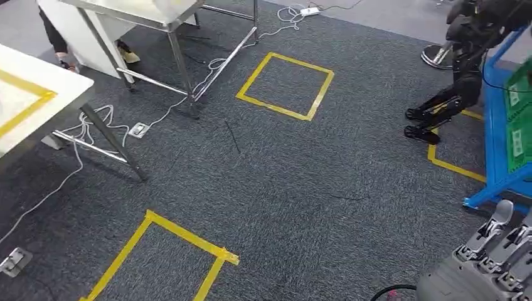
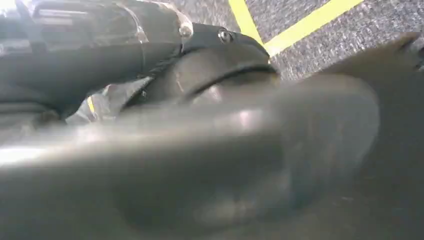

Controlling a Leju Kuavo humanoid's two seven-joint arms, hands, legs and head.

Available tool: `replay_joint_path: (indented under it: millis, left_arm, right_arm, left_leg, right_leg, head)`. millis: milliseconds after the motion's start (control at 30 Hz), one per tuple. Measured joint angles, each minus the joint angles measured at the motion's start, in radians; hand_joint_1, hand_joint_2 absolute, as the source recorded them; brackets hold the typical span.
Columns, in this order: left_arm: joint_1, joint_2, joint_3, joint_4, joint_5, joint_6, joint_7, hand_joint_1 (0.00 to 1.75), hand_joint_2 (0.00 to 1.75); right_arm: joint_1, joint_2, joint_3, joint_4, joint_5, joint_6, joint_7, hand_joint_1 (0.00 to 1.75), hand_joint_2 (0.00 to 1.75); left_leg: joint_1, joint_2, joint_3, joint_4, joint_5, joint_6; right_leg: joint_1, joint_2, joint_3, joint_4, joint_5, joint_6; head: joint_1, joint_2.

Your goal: Take the parts from the cabinet and place them on the table.

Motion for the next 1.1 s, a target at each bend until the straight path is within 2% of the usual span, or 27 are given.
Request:
replay_joint_path:
  millis: [33, 67, 100, 133, 167, 200, 267, 300, 333, 367, 400, 467, 500, 533, 600, 633, 667, 767, 800, 833, 867, 900, 967, 1000, 1033, 1067, 1100]
  left_arm:
    - [0.000, 0.002, 0.000, 0.000, 0.000, 0.000, 0.002, 0.00, 0.00]
    - [0.000, 0.003, 0.000, 0.000, 0.000, 0.000, 0.003, 0.00, 0.00]
    - [0.001, 0.005, 0.000, 0.001, 0.002, 0.000, 0.003, 0.00, 0.00]
    - [0.001, 0.006, 0.000, 0.001, 0.002, -0.002, 0.003, 0.00, 0.00]
    - [0.001, 0.006, 0.000, 0.000, 0.002, -0.003, 0.003, 0.00, 0.00]
    - [0.003, 0.008, 0.000, 0.000, 0.002, -0.006, 0.003, 0.00, 0.00]
    - [0.006, 0.010, 0.000, 0.000, 0.002, -0.008, 0.003, 0.00, 0.00]
    - [0.005, 0.009, 0.000, -0.001, 0.002, -0.008, 0.002, 0.00, 0.00]
    - [0.004, 0.010, 0.000, -0.001, 0.000, -0.008, 0.002, 0.00, 0.00]
    - [0.003, 0.008, 0.000, -0.001, -0.002, -0.008, 0.000, 0.00, 0.00]
    - [0.005, 0.008, 0.000, -0.001, -0.003, -0.008, 0.000, 0.00, 0.00]
    - [0.008, 0.011, 0.000, -0.001, -0.003, -0.008, 0.001, 0.00, 0.00]
    - [0.008, 0.012, 0.000, -0.001, -0.005, -0.008, 0.002, 0.00, 0.00]
    - [0.007, 0.012, 0.000, -0.001, -0.006, -0.008, 0.002, 0.00, 0.00]
    - [0.003, 0.010, 0.000, -0.001, -0.009, -0.006, 0.002, 0.00, 0.00]
    - [0.002, 0.008, 0.000, -0.001, -0.011, -0.005, 0.000, 0.00, 0.00]
    - [0.001, 0.007, 0.000, -0.002, -0.013, -0.002, -0.002, 0.00, 0.00]
    - [0.001, 0.003, 0.000, -0.002, -0.015, 0.003, -0.004, 0.00, 0.00]
    - [0.000, 0.000, 0.000, -0.003, -0.015, 0.004, -0.004, 0.00, 0.00]
    - [-0.001, 0.002, 0.000, -0.004, -0.016, 0.005, -0.004, 0.00, 0.00]
    - [-0.001, 0.001, 0.000, -0.005, -0.016, 0.006, -0.007, 0.00, 0.00]
    - [0.000, 0.001, 0.000, -0.004, -0.016, 0.006, -0.007, 0.00, 0.00]
    - [0.003, 0.003, 0.000, -0.004, -0.016, 0.006, -0.007, 0.00, 0.00]
    - [0.005, 0.005, 0.000, -0.004, -0.014, 0.005, -0.006, 0.00, 0.00]
    - [0.006, 0.006, 0.000, -0.004, -0.014, 0.005, -0.006, 0.00, 0.00]
    - [0.006, 0.007, 0.000, -0.004, -0.014, 0.005, -0.006, 0.00, 0.00]
    - [0.006, 0.009, 0.000, -0.004, -0.014, 0.003, -0.007, 0.00, 0.00]
  right_arm:
    - [-0.002, 0.000, 0.000, 0.000, 0.000, 0.000, 0.002, 0.00, 0.00]
    - [-0.002, 0.000, 0.000, 0.000, 0.000, 0.000, 0.003, 0.00, 0.00]
    - [-0.005, 0.000, 0.000, 0.002, 0.000, 0.000, 0.003, 0.00, 0.00]
    - [-0.009, 0.000, 0.000, 0.003, -0.001, 0.000, 0.003, 0.00, 0.00]
    - [-0.015, 0.000, 0.000, 0.005, -0.003, 0.000, 0.003, 0.00, 0.00]
    - [-0.022, 0.001, 0.001, 0.005, -0.006, 0.000, 0.002, 0.00, 0.00]
    - [-0.022, 0.001, 0.002, 0.006, -0.009, 0.000, 0.002, 0.00, 0.00]
    - [-0.022, 0.001, 0.003, 0.006, -0.010, 0.000, 0.000, 0.00, 0.00]
    - [-0.023, 0.001, 0.003, 0.006, -0.012, 0.000, -0.001, 0.00, 0.00]
    - [-0.030, 0.001, 0.003, 0.006, -0.016, 0.000, -0.002, 0.00, 0.00]
    - [-0.037, 0.001, 0.003, 0.008, -0.019, 0.000, -0.005, 0.00, 0.00]
    - [-0.036, 0.001, 0.003, 0.012, -0.023, 0.000, -0.005, 0.00, 0.00]
    - [-0.036, 0.001, 0.003, 0.015, -0.026, 0.000, -0.006, 0.00, 0.00]
    - [-0.037, 0.000, 0.003, 0.016, -0.026, 0.000, -0.007, 0.00, 0.00]
    - [-0.037, 0.000, 0.003, 0.015, -0.026, 0.000, -0.009, 0.00, 0.00]
    - [-0.037, 0.000, 0.003, 0.015, -0.025, 0.000, -0.011, 0.00, 0.00]
    - [-0.040, 0.000, 0.003, 0.015, -0.025, 0.000, -0.012, 0.00, 0.00]
    - [-0.039, 0.000, 0.004, 0.015, -0.024, 0.000, -0.014, 0.00, 0.00]
    - [-0.040, 0.000, 0.003, 0.014, -0.024, -0.001, -0.014, 0.00, 0.00]
    - [-0.037, 0.001, 0.003, 0.014, -0.023, 0.000, -0.015, 0.00, 0.00]
    - [-0.041, 0.000, 0.003, 0.014, -0.022, 0.000, -0.015, 0.00, 0.00]
    - [-0.044, 0.002, 0.004, 0.014, -0.021, 0.000, -0.015, 0.00, 0.00]
    - [-0.042, 0.005, 0.003, 0.015, -0.018, 0.000, -0.016, 0.00, 0.00]
    - [-0.041, 0.005, 0.003, 0.015, -0.016, 0.000, -0.016, 0.00, 0.00]
    - [-0.040, 0.005, 0.003, 0.015, -0.015, 0.000, -0.016, 0.00, 0.00]
    - [-0.040, 0.005, 0.003, 0.015, -0.015, 0.000, -0.016, 0.00, 0.00]
    - [-0.040, 0.005, 0.003, 0.015, -0.014, 0.000, -0.016, 0.00, 0.00]
  left_leg:
    - [0.001, 0.001, 0.013, -0.048, 0.046, 0.001]
    - [0.002, -0.001, 0.021, -0.071, 0.065, 0.001]
    - [0.007, -0.047, 0.066, -0.192, 0.148, -0.001]
    - [0.013, -0.114, 0.075, -0.215, 0.138, 0.000]
    - [0.017, -0.111, 0.086, -0.241, 0.134, -0.001]
    - [0.010, -0.092, 0.084, -0.238, 0.129, 0.008]
    - [0.005, -0.072, 0.085, -0.238, 0.128, 0.015]
    - [0.013, -0.049, 0.092, -0.244, 0.128, 0.025]
    - [0.010, -0.033, 0.098, -0.244, 0.126, 0.029]
    - [0.007, -0.014, 0.101, -0.244, 0.122, 0.034]
    - [0.003, 0.009, 0.104, -0.244, 0.118, 0.039]
    - [0.001, 0.043, 0.108, -0.244, 0.110, 0.040]
    - [0.000, 0.061, 0.112, -0.244, 0.106, 0.040]
    - [-0.002, 0.073, 0.117, -0.244, 0.102, 0.039]
    - [-0.003, 0.092, 0.131, -0.245, 0.094, 0.037]
    - [-0.003, 0.098, 0.137, -0.246, 0.090, 0.035]
    - [-0.008, 0.105, 0.138, -0.248, 0.087, 0.030]
    - [-0.005, 0.129, 0.137, -0.256, 0.088, 0.018]
    - [-0.007, 0.143, 0.153, -0.269, 0.087, 0.010]
    - [-0.005, 0.075, 0.153, -0.254, 0.076, 0.005]
    - [-0.004, 0.011, 0.139, -0.225, 0.057, 0.005]
    - [-0.006, -0.011, 0.098, -0.147, 0.017, 0.006]
    - [-0.007, -0.007, 0.011, 0.000, -0.036, 0.003]
    - [-0.007, -0.003, -0.019, 0.032, -0.033, 0.002]
    - [-0.006, 0.002, -0.026, 0.017, 0.002, 0.001]
    - [-0.006, 0.002, -0.021, -0.009, 0.028, 0.001]
    - [-0.003, -0.009, 0.022, -0.117, 0.110, 0.000]
  right_leg:
    - [-0.002, 0.016, 0.004, 0.002, -0.004, 0.002]
    - [-0.002, 0.021, 0.006, 0.003, -0.005, 0.004]
    - [-0.007, 0.041, 0.011, 0.014, -0.016, 0.013]
    - [-0.006, 0.050, 0.004, 0.023, -0.023, 0.020]
    - [-0.004, 0.062, -0.001, 0.037, -0.030, 0.025]
    - [-0.012, 0.077, -0.009, 0.034, -0.026, 0.032]
    - [-0.017, 0.099, -0.014, 0.032, -0.022, 0.037]
    - [-0.020, 0.115, -0.019, 0.035, -0.027, 0.042]
    - [-0.012, 0.057, -0.025, 0.058, -0.040, 0.048]
    - [-0.011, 0.007, -0.050, 0.108, -0.065, 0.053]
    - [-0.013, -0.025, -0.098, 0.196, -0.106, 0.059]
    - [-0.015, -0.041, -0.171, 0.324, -0.148, 0.063]
    - [-0.016, -0.042, -0.186, 0.346, -0.138, 0.062]
    - [-0.015, -0.042, -0.175, 0.317, -0.106, 0.058]
    - [-0.010, -0.060, -0.097, 0.158, -0.009, 0.041]
    - [0.002, -0.102, -0.055, 0.068, 0.015, 0.027]
    - [0.012, -0.128, -0.043, 0.056, -0.006, 0.021]
    - [0.017, -0.106, -0.047, 0.043, -0.008, 0.012]
    - [0.017, -0.088, -0.042, 0.024, -0.003, 0.005]
    - [0.004, -0.082, -0.022, 0.005, 0.009, 0.006]
    - [0.002, -0.075, -0.016, -0.006, 0.010, 0.002]
    - [0.001, -0.064, -0.012, -0.008, 0.012, -0.001]
    - [0.001, -0.038, -0.010, -0.006, 0.009, -0.005]
    - [0.001, -0.021, -0.010, -0.003, 0.006, -0.005]
    - [0.000, -0.003, -0.009, 0.000, 0.003, -0.003]
    - [-0.001, 0.005, -0.007, 0.002, 0.001, -0.002]
    - [-0.004, 0.028, -0.001, 0.010, -0.007, 0.003]
  head:
    - [-0.001, 0.000]
    - [-0.001, 0.000]
    - [-0.002, 0.000]
    - [-0.002, 0.000]
    - [-0.004, 0.000]
    - [-0.001, 0.000]
    - [0.001, 0.000]
    - [0.001, 0.000]
    - [0.003, 0.000]
    - [0.008, 0.000]
    - [0.010, 0.000]
    - [0.010, 0.000]
    - [0.010, 0.000]
    - [0.010, 0.000]
    - [0.011, 0.000]
    - [0.011, 0.000]
    - [0.010, 0.000]
    - [0.014, 0.000]
    - [0.014, 0.000]
    - [0.013, 0.000]
    - [0.010, 0.000]
    - [0.005, 0.000]
    - [0.002, 0.000]
    - [0.003, 0.000]
    - [0.002, 0.000]
    - [0.001, 0.000]
    - [0.000, 0.000]
